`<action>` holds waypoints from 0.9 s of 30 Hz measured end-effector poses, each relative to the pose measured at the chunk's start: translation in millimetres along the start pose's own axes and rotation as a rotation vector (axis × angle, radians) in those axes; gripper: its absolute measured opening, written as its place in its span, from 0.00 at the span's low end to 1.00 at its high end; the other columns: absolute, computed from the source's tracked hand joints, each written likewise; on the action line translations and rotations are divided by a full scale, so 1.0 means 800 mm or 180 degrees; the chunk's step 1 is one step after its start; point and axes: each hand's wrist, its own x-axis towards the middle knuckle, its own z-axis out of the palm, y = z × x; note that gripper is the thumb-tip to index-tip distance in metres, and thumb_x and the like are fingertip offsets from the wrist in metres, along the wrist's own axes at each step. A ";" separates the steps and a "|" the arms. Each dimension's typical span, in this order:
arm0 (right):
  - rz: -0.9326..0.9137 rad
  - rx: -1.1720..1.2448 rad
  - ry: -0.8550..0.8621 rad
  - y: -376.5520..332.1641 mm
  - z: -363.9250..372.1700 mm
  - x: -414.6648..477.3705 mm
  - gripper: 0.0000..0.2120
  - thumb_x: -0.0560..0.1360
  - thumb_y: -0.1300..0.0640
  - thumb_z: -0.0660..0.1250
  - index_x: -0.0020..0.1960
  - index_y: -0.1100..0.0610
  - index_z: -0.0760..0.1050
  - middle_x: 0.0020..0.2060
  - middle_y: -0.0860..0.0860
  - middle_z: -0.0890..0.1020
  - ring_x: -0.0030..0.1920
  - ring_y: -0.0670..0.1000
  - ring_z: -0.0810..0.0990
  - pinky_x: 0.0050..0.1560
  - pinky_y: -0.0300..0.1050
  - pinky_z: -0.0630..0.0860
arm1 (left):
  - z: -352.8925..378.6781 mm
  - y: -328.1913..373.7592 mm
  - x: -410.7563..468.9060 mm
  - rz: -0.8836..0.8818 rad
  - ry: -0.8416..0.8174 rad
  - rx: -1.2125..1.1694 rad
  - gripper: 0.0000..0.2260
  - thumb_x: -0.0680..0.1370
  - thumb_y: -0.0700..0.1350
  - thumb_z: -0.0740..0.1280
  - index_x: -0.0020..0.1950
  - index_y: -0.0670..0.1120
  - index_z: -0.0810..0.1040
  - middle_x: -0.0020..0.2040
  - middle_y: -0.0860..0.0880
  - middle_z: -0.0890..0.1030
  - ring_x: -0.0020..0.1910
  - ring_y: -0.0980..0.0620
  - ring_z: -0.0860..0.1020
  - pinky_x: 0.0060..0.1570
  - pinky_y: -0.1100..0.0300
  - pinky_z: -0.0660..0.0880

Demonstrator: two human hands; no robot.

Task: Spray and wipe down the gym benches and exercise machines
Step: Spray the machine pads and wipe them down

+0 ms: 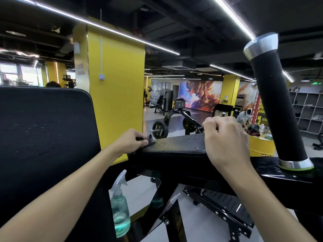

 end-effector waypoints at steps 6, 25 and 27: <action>-0.0027 0.0019 -0.0019 0.000 0.000 0.002 0.19 0.81 0.46 0.50 0.35 0.47 0.70 0.48 0.51 0.74 0.56 0.55 0.72 0.67 0.59 0.65 | 0.002 -0.013 -0.009 -0.0292 0.0162 -0.0310 0.10 0.82 0.46 0.66 0.56 0.43 0.85 0.51 0.41 0.85 0.50 0.41 0.80 0.43 0.57 0.69; 0.0072 -0.0017 -0.0029 -0.006 -0.001 -0.002 0.19 0.75 0.43 0.47 0.39 0.47 0.73 0.51 0.53 0.78 0.56 0.56 0.73 0.66 0.59 0.67 | 0.001 -0.003 -0.040 0.0133 0.0298 -0.0280 0.08 0.81 0.45 0.68 0.57 0.46 0.84 0.51 0.49 0.85 0.50 0.51 0.80 0.48 0.60 0.74; 0.0072 -0.0045 -0.0051 -0.005 -0.001 -0.003 0.18 0.76 0.44 0.47 0.39 0.48 0.73 0.52 0.53 0.78 0.57 0.57 0.73 0.67 0.58 0.66 | 0.003 -0.001 -0.040 -0.0007 0.0349 -0.0187 0.09 0.81 0.45 0.68 0.58 0.44 0.84 0.51 0.47 0.85 0.53 0.46 0.81 0.50 0.56 0.74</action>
